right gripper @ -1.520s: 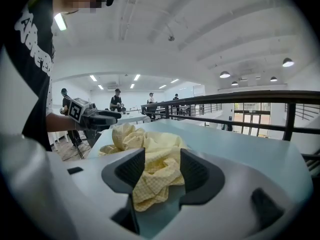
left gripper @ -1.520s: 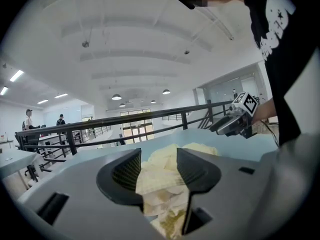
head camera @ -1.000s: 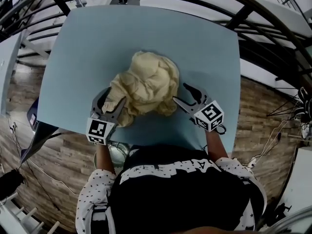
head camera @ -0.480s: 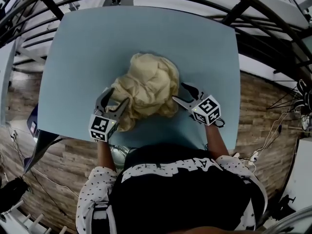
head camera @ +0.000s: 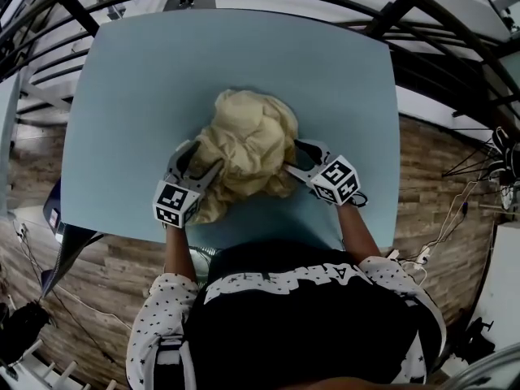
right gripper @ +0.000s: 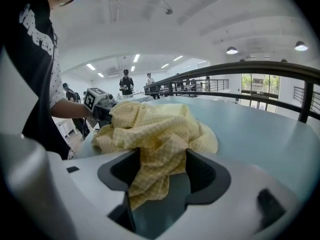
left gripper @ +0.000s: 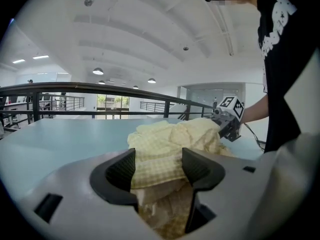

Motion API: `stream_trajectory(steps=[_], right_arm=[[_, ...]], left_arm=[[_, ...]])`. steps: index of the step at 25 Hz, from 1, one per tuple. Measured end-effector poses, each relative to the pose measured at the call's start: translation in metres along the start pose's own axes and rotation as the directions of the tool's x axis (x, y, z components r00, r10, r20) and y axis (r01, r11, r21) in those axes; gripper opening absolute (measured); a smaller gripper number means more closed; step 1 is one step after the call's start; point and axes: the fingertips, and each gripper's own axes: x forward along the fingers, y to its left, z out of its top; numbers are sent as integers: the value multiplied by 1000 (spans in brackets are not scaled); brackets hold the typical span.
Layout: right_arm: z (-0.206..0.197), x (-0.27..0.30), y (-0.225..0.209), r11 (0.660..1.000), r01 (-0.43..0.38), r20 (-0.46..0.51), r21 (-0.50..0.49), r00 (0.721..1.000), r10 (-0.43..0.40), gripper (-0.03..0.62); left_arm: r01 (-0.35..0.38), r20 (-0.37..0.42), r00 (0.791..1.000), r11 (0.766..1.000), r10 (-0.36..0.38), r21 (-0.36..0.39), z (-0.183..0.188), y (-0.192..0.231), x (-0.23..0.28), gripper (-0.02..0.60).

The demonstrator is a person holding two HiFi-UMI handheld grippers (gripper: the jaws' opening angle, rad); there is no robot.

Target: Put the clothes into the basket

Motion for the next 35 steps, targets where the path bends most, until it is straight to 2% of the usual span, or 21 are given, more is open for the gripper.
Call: stream_trajectory(steps=[8, 17, 22, 29, 32, 35], right_arm=[[8, 22, 12, 999, -45, 0, 10, 999, 45, 265], [17, 33, 21, 998, -60, 18, 27, 998, 60, 262], [20, 35, 26, 995, -81, 41, 65, 996, 78, 262], [28, 42, 34, 991, -90, 65, 102, 994, 84, 259], [31, 46, 36, 989, -95, 72, 114, 994, 87, 239], [32, 49, 38, 986, -99, 77, 131, 993, 89, 208]], left_arm=[[43, -11, 999, 999, -43, 0, 0, -5, 13, 281], [100, -30, 995, 995, -99, 12, 1, -18, 27, 279], [80, -40, 996, 996, -79, 35, 1, -24, 32, 278], [93, -39, 995, 995, -92, 47, 4, -32, 37, 228], [102, -42, 994, 993, -100, 52, 4, -35, 41, 201], [114, -45, 993, 991, -111, 70, 6, -40, 44, 146]])
